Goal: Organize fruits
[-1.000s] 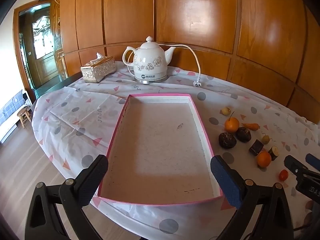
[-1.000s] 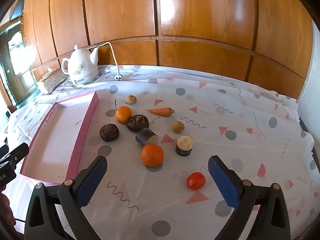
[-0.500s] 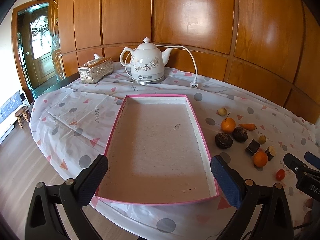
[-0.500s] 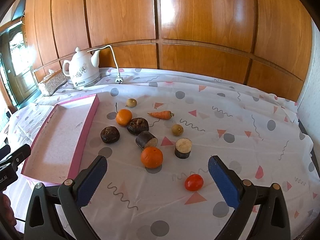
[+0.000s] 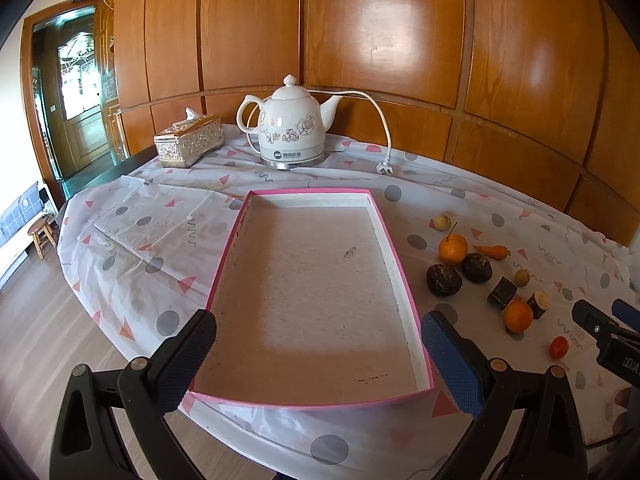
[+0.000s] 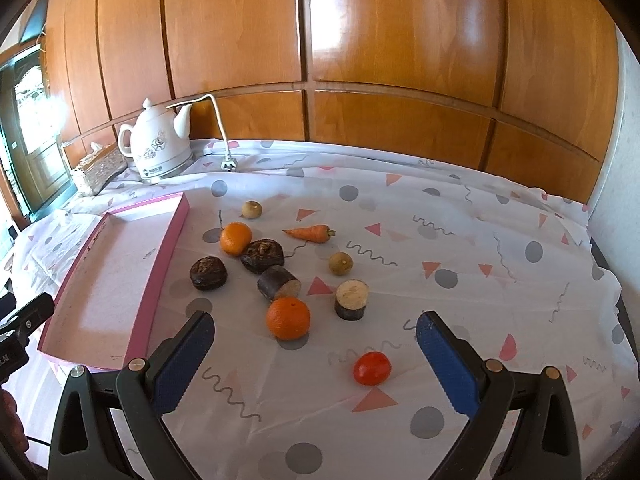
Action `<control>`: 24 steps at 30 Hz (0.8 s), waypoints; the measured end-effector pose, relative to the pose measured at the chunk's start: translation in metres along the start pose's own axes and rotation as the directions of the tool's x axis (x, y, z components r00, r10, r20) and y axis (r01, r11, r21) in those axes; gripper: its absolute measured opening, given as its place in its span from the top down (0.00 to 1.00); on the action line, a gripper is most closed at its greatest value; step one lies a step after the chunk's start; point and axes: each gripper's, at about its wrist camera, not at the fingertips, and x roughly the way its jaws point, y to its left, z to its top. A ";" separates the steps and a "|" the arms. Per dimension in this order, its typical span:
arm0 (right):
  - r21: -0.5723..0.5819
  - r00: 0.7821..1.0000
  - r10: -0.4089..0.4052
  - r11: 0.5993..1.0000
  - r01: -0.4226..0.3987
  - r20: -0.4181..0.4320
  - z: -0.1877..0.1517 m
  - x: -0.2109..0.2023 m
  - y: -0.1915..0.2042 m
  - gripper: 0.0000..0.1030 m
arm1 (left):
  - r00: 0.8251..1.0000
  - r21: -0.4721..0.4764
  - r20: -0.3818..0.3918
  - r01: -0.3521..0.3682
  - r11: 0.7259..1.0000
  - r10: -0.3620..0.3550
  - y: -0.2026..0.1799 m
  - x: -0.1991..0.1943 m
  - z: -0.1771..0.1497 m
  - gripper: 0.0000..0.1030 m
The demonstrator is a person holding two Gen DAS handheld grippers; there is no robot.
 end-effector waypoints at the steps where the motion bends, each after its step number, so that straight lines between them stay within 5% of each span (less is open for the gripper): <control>1: 0.002 1.000 -0.002 1.000 0.002 0.000 0.000 0.000 -0.002 0.00 | 1.000 0.002 0.000 0.000 1.000 0.000 0.000 0.000 0.000 0.00; 24: -0.025 0.994 -0.110 0.994 0.110 0.012 0.028 0.000 -0.066 0.00 | 1.000 0.035 -0.022 0.019 0.999 -0.018 -0.011 0.004 -0.004 0.00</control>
